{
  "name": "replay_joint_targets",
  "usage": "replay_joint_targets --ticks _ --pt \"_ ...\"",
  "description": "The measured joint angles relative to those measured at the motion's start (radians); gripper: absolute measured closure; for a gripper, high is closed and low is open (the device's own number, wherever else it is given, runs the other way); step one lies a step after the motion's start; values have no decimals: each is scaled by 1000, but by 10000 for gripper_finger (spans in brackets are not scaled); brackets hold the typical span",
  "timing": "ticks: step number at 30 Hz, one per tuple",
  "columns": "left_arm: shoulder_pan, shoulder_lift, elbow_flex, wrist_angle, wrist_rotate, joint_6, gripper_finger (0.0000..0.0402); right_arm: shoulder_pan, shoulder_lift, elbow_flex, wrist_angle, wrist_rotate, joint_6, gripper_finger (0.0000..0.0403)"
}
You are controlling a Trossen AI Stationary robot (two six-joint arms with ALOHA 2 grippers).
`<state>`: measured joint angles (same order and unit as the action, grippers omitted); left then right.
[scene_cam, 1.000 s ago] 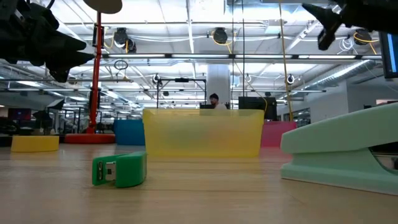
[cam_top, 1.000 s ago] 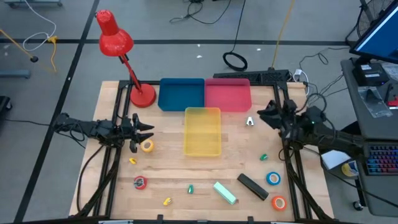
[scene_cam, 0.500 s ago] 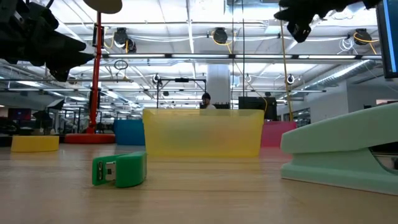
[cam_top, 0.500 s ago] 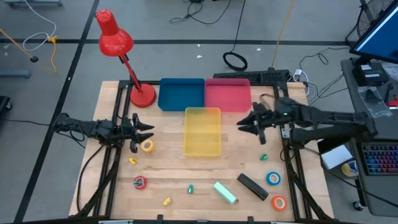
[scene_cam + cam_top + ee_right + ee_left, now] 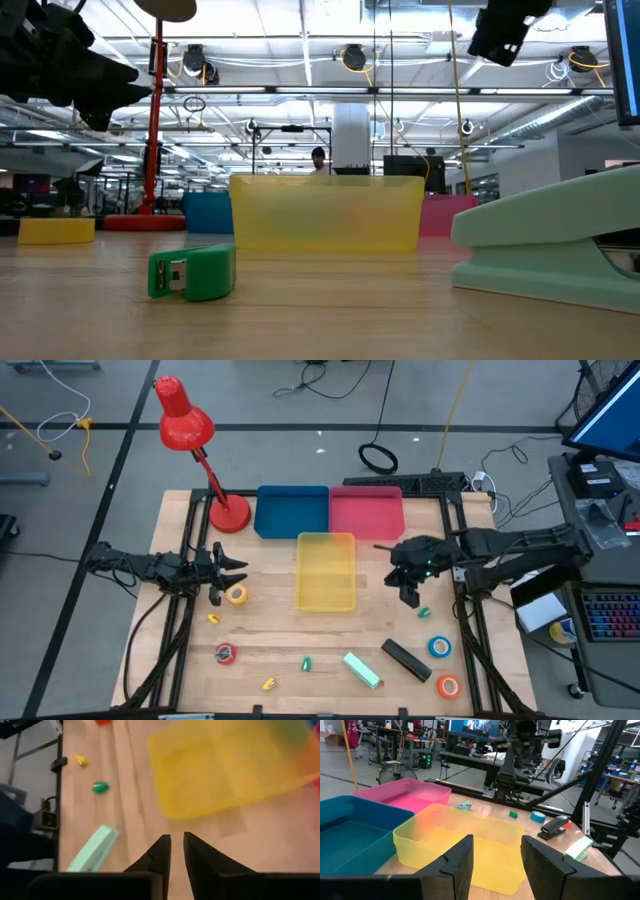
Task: Pick and place Stapler, Stapler remover, tape
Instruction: Put the black stapler into the blue bin
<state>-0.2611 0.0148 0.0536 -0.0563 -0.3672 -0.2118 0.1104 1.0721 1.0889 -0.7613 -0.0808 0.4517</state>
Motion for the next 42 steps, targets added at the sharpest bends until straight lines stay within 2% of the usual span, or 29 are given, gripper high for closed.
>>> replay_joint_targets --ticks 3,12,19,25,29,38,42 --pt "0 0 0 -1 0 8 236 46 27 0 -4 -51 64 379" --pt "0 0 0 -2 0 8 236 149 113 0 -190 -55 256 402" --pt "0 0 0 -3 0 9 236 162 142 0 -234 -55 377 401" --pt "0 0 0 -3 0 12 236 162 142 0 -235 -74 382 398" --pt "0 0 0 -3 0 13 236 162 142 0 -235 -97 382 369" --pt "0 0 0 -3 0 27 236 162 142 0 -261 -102 442 251" --pt "0 0 0 -3 0 27 236 162 142 0 -273 -103 456 211"
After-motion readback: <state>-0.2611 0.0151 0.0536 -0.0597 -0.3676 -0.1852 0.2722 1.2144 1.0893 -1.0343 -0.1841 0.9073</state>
